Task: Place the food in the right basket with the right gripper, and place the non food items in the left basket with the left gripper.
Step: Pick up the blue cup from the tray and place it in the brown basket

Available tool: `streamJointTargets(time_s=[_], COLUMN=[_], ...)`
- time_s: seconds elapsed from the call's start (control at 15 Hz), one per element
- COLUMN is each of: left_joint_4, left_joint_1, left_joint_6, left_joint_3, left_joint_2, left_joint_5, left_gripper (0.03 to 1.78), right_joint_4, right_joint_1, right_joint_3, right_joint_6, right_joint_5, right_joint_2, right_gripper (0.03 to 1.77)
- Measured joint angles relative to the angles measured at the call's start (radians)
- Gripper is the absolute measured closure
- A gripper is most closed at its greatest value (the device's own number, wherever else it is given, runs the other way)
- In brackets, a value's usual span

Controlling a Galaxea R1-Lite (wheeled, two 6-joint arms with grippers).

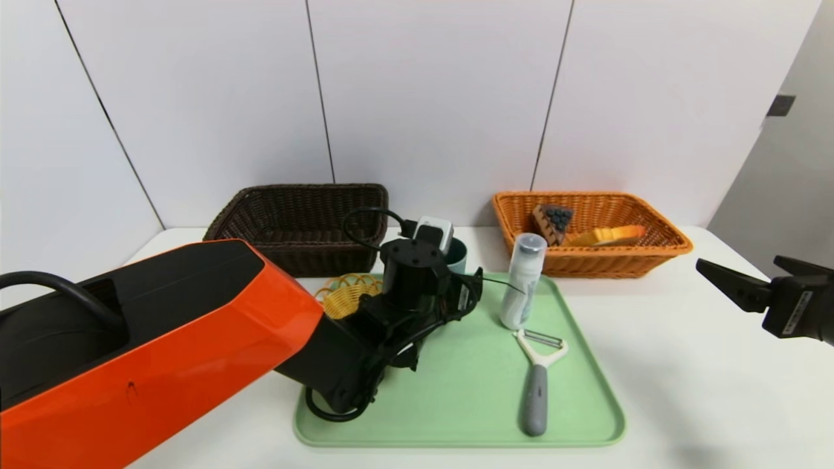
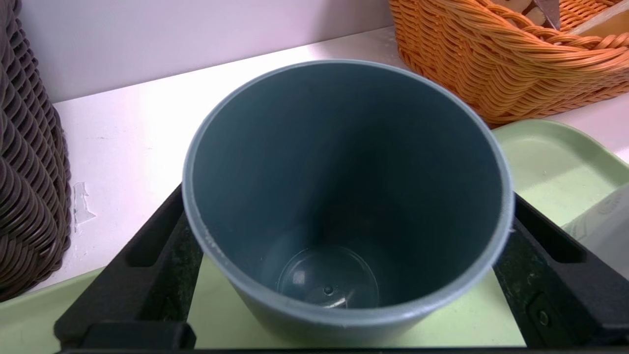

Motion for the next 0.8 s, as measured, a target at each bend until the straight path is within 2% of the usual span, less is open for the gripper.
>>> streamJointTargets(time_s=[0.07, 0.13, 0.27, 0.33, 0.8], left_joint_4=[0.0, 0.001, 0.0, -0.001, 0.033], left_joint_1=[0.0, 0.0, 0.0, 0.0, -0.004], left_joint_6=[0.0, 0.001, 0.002, 0.003, 0.008], left_joint_3=[-0.004, -0.006, -0.008, -0.008, -0.006], left_joint_2=[0.003, 0.005, 0.008, 0.009, -0.044], left_joint_5=[0.0, 0.001, 0.001, 0.001, 0.003], left_gripper=[0.12, 0.2, 0.54, 0.62, 0.64], right_joint_4=[0.0, 0.0, 0.0, -0.001, 0.0], right_joint_1=[0.0, 0.0, 0.0, 0.0, 0.001], right_joint_3=[0.003, 0.005, 0.01, 0.01, 0.013], right_joint_6=[0.0, -0.001, -0.001, -0.001, -0.001], right_joint_5=[0.0, 0.0, 0.0, 0.0, 0.0], right_joint_2=[0.0, -0.002, -0.005, -0.006, -0.011], right_gripper=[0.1, 0.1, 0.1, 0.1, 0.1])
